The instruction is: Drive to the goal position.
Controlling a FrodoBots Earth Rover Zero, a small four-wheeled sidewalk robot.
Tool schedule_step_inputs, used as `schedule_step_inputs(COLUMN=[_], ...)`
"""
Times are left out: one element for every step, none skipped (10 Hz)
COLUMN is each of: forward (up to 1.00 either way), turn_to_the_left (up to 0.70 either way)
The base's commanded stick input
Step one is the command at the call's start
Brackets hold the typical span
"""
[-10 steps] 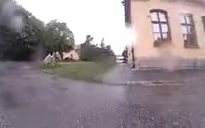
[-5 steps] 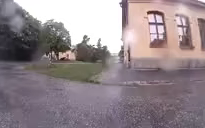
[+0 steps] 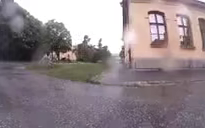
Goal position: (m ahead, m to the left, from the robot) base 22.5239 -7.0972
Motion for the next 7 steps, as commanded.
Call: schedule_step_inputs(forward=[0.45, 0.45, 0.45, 0.45, 0.45, 0.45, 0.45], turn_to_the_left=[0.00, 0.00, 0.00, 0.00, 0.00, 0.00, 0.00])
